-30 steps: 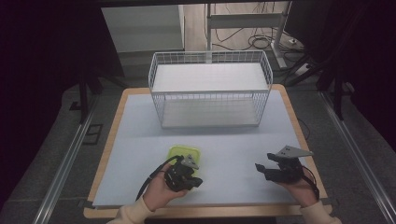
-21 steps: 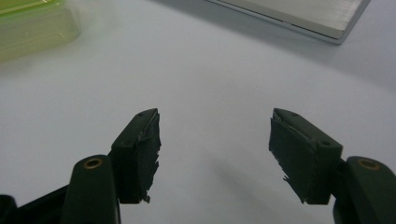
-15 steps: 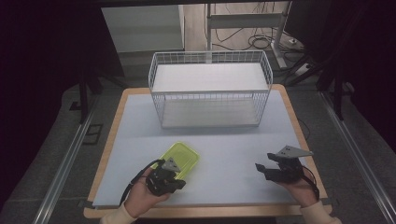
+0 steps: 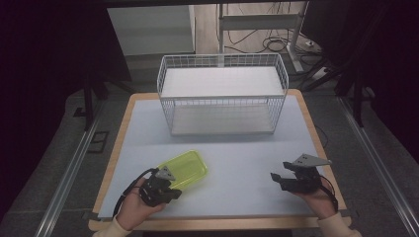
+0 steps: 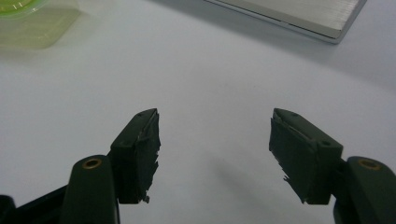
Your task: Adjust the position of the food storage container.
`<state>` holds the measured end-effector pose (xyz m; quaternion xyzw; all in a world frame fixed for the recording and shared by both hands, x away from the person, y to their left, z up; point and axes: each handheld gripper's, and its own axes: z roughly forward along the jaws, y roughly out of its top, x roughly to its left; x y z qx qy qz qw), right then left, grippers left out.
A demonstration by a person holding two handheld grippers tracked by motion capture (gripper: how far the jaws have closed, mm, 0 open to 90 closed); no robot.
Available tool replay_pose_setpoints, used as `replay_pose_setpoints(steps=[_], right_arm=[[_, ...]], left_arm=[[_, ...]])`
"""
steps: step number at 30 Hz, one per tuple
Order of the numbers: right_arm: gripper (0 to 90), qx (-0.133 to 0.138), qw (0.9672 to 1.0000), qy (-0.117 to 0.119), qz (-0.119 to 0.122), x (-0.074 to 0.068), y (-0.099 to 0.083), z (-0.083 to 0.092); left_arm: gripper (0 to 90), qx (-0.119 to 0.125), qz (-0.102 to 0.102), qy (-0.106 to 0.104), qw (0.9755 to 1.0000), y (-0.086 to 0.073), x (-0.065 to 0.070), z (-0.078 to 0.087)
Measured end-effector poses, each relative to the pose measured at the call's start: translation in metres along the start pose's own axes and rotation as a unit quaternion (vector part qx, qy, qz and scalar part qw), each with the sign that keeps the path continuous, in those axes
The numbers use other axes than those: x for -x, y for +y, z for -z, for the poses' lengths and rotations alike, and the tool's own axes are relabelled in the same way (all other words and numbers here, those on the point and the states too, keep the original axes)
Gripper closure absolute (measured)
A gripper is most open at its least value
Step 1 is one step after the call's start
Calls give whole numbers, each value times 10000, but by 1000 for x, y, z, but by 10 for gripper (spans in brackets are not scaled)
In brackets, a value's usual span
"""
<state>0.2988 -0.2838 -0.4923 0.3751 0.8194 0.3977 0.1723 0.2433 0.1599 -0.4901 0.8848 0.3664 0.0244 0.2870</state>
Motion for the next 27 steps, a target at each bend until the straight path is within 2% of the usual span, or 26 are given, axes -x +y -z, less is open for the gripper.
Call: replay_pose_setpoints(steps=[7, 13, 17, 24, 27], right_arm=[[339, 1, 10000, -7, 6, 0, 0, 0], [340, -6, 10000, -11, 15, 0, 0, 0], [340, -14, 10000, -15, 14, 0, 0, 0], [340, -15, 10000, -5, 23, -1, 0, 0], [340, -19, 10000, -9, 11, -1, 0, 0]], left_arm=[[899, -46, 79, 143, 9999, -3, -10, 5], [898, -3, 203, 228, 9995, -7, -23, 8], [897, -19, 276, 414, 9988, -8, -30, 8], [897, 126, 359, 379, 9986, -9, -34, 11], [897, 315, 391, 247, 9984, -8, -34, 21]])
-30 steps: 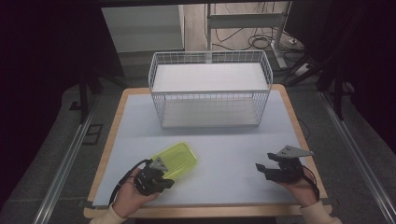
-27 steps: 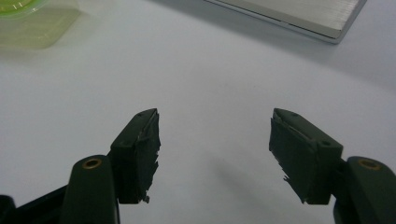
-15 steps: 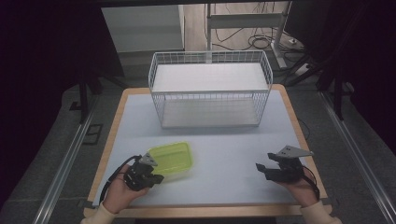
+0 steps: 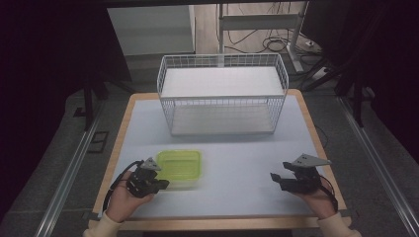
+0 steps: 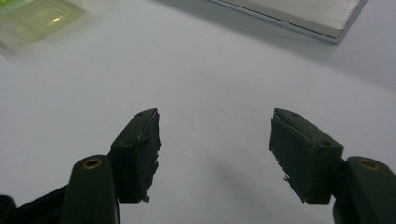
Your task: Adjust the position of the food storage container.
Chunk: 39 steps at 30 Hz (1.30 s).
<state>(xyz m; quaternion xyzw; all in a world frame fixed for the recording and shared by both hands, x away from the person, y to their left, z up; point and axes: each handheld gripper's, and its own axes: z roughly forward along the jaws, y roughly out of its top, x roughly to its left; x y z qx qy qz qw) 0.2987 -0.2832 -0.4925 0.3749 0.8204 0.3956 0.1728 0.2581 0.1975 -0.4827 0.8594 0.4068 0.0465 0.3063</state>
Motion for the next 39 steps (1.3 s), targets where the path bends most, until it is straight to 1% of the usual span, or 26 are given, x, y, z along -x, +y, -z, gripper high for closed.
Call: replay_pose_setpoints(steps=[1, 3, 4, 6, 7, 8, 9, 10, 12, 14, 16, 17, 18, 20, 21, 22, 25, 26, 27, 30, 31, 32, 33, 39], right_arm=[[340, 0, 10000, -1, -2, 0, 0, 0], [340, 7, 10000, -2, -8, 0, 0, 0], [340, 10, 10000, -1, -7, 0, 0, 0], [340, 6, 10000, 7, 2, 0, 0, 0], [340, 6, 10000, 7, 4, 0, 0, 0], [340, 6, 10000, 8, 1, 0, 0, 0], [340, 6, 10000, 8, 1, 0, 0, 0], [340, 16, 10000, 7, -2, 0, 1, 0], [340, 19, 10000, 3, 4, 0, 1, 0], [340, 5, 10000, -9, -12, 0, 1, -1], [340, -3, 10000, -7, -7, 0, 0, -1], [339, -5, 10000, -4, -5, 0, 0, -1], [340, -6, 10000, -3, 0, 0, 0, -1], [339, -10, 10000, -6, 7, 0, 0, -1], [339, -13, 10000, -6, 13, 0, 0, -2], [339, -13, 10000, -6, 13, 0, 0, -2], [340, -6, 10000, -5, 9, 0, 0, -1], [339, -7, 10000, -10, 4, 0, 0, -1], [339, -10, 10000, -14, 4, 1, 0, -1], [339, -12, 10000, -13, 8, 0, 0, -2], [339, -17, 10000, -13, 14, 0, 0, -2], [339, -26, 10000, -15, 25, 0, 0, -2], [339, -26, 10000, -15, 25, 0, 0, -2], [339, -31, 10000, -19, 21, 0, 0, -2]], left_arm=[[897, 62, 6, -18, 10000, 1, -1, 5], [895, 210, 50, 96, 9997, 2, -6, 15], [894, 298, 114, 160, 9994, 2, -10, 20], [894, 454, 283, 252, 9982, 1, -20, 28], [894, 504, 394, 370, 9973, 1, -27, 30], [895, 532, 547, 537, 9956, 0, -35, 30], [898, 547, 691, 621, 9942, -1, -43, 30], [899, 559, 853, 612, 9929, -4, -53, 28], [900, 486, 1004, 629, 9918, -7, -65, 21], [900, 383, 1148, 566, 9910, -11, -74, 11], [900, 305, 1273, 457, 9903, -14, -80, 3], [900, 276, 1324, 344, 9902, -16, -82, -1], [900, 258, 1334, 292, 9903, -16, -82, -3], [900, 238, 1372, 266, 9899, -16, -83, -7], [900, 260, 1445, 132, 9891, -16, -85, -11], [900, 260, 1445, 132, 9891, -16, -85, -11], [900, 274, 1514, -65, 9881, -16, -86, -16], [900, 284, 1552, -142, 9874, -15, -86, -18], [900, 232, 1515, -200, 9880, -14, -85, -22], [900, 228, 1523, -246, 9878, -12, -83, -25], [900, 190, 1496, -270, 9882, -11, -83, -26], [900, 210, 1506, -266, 9880, -10, -82, -28], [900, 188, 1481, -262, 9885, -10, -82, -29], [900, 166, 1445, -361, 9887, -2, -76, -38]])
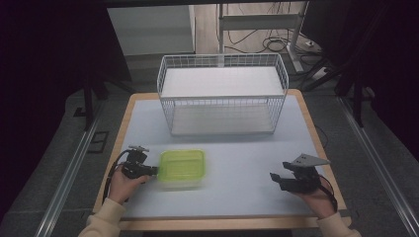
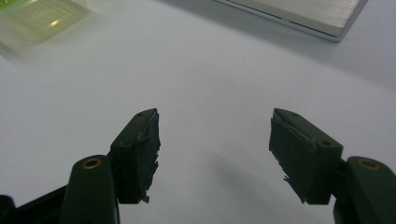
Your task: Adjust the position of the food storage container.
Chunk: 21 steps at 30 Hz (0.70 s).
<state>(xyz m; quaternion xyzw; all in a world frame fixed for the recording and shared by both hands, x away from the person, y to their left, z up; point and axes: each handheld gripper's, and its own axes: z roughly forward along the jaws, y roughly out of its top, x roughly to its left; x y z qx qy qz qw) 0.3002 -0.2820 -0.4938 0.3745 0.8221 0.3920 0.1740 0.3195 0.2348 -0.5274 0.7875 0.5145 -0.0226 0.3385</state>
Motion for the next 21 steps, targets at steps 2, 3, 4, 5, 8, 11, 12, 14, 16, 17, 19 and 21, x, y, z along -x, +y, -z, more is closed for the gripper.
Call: replay_pose_setpoints(steps=[2, 3, 4, 5, 8, 11, 12, 14, 16, 17, 19, 21], right_arm=[[339, 11, 10000, 6, 5, 0, 0, 0], [339, 11, 10000, 6, 5, 0, 0, 0], [339, 12, 10000, 7, 4, -1, 0, 0], [339, 11, 10000, 6, 4, -1, 0, 0], [339, 7, 10000, 9, 0, -1, 0, 0], [339, 9, 10000, 11, 0, -1, 0, 0], [339, 10, 10000, 8, 0, -1, 1, 0], [338, 8, 10000, 8, -4, -1, 0, 0], [338, 9, 10000, 8, -3, -1, 0, 0], [338, 8, 10000, 8, -1, -1, 1, 0], [338, 8, 10000, 10, -7, -1, 1, 1], [338, 9, 10000, 14, -8, -1, 1, 1]], left_arm=[[900, 16, -50, -10, 10000, 3, 5, -4], [900, 16, -50, -10, 10000, 3, 5, -4], [900, 33, -68, -10, 10000, 4, 7, -6], [900, 15, -102, -14, 9999, 5, 9, -8], [900, -6, -197, -68, 9998, 11, 16, -15], [900, 39, -210, -58, 9998, 15, 22, -20], [900, 13, -267, -74, 9996, 17, 25, -22], [900, 3, -331, -110, 9994, 20, 33, -27], [900, -14, -425, -154, 9990, 24, 41, -33], [900, -18, -468, -160, 9988, 26, 45, -35], [900, 44, -546, -158, 9984, 30, 53, -40], [900, 53, -601, -181, 9980, 34, 58, -45]])
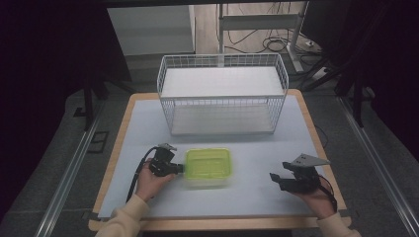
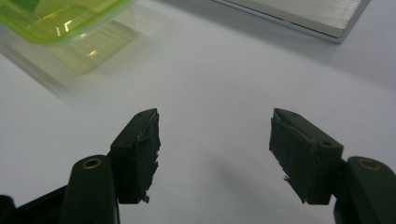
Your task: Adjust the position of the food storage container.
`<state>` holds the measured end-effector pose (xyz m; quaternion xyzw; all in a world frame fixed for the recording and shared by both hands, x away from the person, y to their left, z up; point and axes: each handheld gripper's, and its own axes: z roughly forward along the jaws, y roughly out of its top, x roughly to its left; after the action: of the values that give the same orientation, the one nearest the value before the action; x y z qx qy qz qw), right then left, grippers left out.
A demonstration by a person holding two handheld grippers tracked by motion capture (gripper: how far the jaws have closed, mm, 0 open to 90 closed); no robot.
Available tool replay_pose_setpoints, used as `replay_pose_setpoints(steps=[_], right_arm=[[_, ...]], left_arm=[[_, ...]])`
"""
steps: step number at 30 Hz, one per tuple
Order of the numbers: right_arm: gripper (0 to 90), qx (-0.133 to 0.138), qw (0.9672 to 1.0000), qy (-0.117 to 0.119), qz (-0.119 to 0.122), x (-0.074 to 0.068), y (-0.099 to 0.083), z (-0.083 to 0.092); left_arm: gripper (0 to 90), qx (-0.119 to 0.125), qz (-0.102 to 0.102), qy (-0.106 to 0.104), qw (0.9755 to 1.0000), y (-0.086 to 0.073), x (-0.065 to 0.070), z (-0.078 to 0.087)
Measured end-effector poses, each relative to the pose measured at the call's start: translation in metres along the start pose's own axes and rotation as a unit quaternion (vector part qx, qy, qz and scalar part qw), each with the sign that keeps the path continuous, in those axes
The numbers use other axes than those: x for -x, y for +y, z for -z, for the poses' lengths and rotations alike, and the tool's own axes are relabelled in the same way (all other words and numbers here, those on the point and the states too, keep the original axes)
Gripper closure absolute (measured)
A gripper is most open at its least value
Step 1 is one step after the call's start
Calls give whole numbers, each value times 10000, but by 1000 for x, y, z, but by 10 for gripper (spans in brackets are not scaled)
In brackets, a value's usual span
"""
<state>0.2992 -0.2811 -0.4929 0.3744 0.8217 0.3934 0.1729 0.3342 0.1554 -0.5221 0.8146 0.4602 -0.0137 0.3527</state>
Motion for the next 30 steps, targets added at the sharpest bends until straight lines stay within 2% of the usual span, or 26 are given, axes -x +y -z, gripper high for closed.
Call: replay_pose_setpoints(steps=[7, 14, 17, 20, 26, 30], right_arm=[[338, 3, 10000, 7, 0, 1, 0, 0], [338, 41, 10000, 19, 4, 0, 0, 1], [328, 184, 9998, 64, -16, 0, 0, 3], [301, 265, 9996, 137, -14, -1, 1, 2], [257, 388, 9990, 222, 44, -5, 1, 1], [253, 467, 9986, 246, 50, -6, 1, 1]], left_arm=[[900, 3, -43, -74, 10000, 8, 10, -13], [899, 74, -88, -50, 9999, 8, 10, -11], [897, 247, -28, -49, 9997, 4, 8, -1], [890, 457, -62, 23, 9989, -2, 7, 13], [870, 1008, -132, 161, 9947, -15, 8, 45], [762, 1192, -114, 205, 9926, -22, 8, 57]])
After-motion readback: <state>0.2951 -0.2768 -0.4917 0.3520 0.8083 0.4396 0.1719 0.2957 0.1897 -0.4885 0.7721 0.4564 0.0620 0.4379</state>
